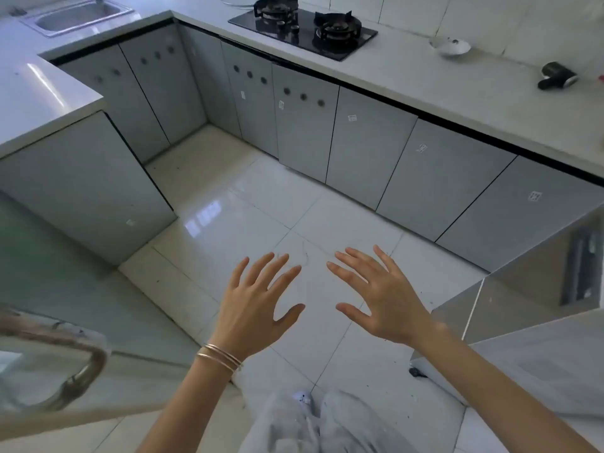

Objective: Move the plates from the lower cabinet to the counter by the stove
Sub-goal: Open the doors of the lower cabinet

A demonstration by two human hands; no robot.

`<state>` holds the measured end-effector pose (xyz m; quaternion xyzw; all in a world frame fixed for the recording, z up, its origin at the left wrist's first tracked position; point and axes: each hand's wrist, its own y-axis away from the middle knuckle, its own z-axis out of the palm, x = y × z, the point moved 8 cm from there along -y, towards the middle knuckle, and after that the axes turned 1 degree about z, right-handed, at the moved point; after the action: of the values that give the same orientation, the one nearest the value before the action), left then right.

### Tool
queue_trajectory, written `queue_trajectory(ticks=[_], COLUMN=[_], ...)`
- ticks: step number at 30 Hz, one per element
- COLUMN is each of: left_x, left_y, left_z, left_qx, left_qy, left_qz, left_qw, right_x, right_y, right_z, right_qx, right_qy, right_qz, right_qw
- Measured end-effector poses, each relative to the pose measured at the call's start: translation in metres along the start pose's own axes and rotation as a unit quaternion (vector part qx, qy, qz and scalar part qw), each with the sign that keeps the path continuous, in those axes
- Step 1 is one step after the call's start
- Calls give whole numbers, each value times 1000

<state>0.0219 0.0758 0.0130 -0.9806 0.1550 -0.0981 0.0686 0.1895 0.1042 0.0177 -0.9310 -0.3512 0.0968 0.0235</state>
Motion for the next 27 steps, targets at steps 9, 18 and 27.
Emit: queue_trajectory(ticks=[9, 18, 27], left_x=[-12, -36, -61], left_y=[-26, -106, -226], left_z=[-4, 21, 17], left_qx=[40, 35, 75], left_qy=[10, 4, -4], left_qz=[-9, -59, -138], left_qw=[999, 998, 988], right_x=[20, 95, 188], right_y=[-30, -102, -218], right_z=[-6, 6, -25], right_qx=[42, 8, 9], right_qy=[-11, -27, -38], right_qz=[-4, -39, -117], right_qw=[999, 999, 992])
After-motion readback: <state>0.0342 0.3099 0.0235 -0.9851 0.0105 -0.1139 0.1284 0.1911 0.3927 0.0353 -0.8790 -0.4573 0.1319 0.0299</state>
